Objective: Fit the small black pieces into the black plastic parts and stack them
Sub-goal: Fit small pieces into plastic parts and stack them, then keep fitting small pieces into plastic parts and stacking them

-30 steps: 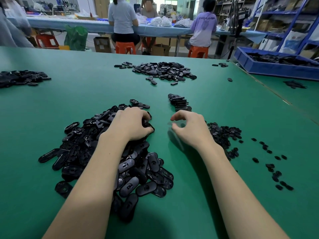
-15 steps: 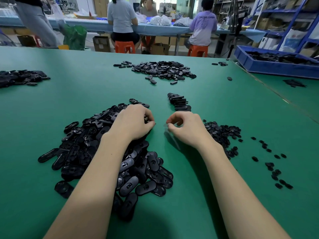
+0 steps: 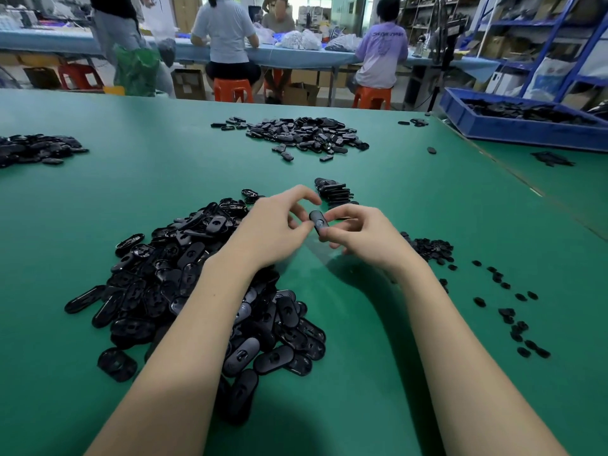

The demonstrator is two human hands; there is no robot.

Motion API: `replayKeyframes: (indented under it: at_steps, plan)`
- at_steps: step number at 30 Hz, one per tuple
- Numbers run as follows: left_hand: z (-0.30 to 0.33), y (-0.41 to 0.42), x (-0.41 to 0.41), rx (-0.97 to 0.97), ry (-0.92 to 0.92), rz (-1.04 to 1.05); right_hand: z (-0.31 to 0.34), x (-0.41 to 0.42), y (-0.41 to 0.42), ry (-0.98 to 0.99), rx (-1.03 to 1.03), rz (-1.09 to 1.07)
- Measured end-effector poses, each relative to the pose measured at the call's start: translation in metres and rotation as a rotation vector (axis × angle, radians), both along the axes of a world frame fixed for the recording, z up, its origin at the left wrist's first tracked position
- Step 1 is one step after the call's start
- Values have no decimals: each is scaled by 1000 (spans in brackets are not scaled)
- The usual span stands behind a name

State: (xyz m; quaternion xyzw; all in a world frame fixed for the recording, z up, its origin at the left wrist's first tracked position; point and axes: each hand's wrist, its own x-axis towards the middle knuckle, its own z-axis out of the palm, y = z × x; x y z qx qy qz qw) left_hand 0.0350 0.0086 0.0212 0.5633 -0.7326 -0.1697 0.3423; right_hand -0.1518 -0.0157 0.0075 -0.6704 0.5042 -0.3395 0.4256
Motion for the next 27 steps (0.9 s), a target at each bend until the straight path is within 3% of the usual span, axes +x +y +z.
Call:
replayKeyframes:
  at_steps: [6,8,10,13,18,27]
  plan:
    - [-5,3,-4,4,-202,13,3,-13,-1,63,119,52]
    - [-6,4,-5,-23,-231,46,2,-21,-5,170,4,-104]
    - [-6,3,-5,-30,-224,54,1,-33,-9,413,-183,-353]
    - [-7,3,-6,-27,-226,54,-6,-51,-11,603,-199,-545]
    - [-8,3,-8,-29,-231,65,-14,-56,-13,589,-117,-560]
    - [-9,2,-9,-34,-237,76,-13,-47,-11,634,-158,-611]
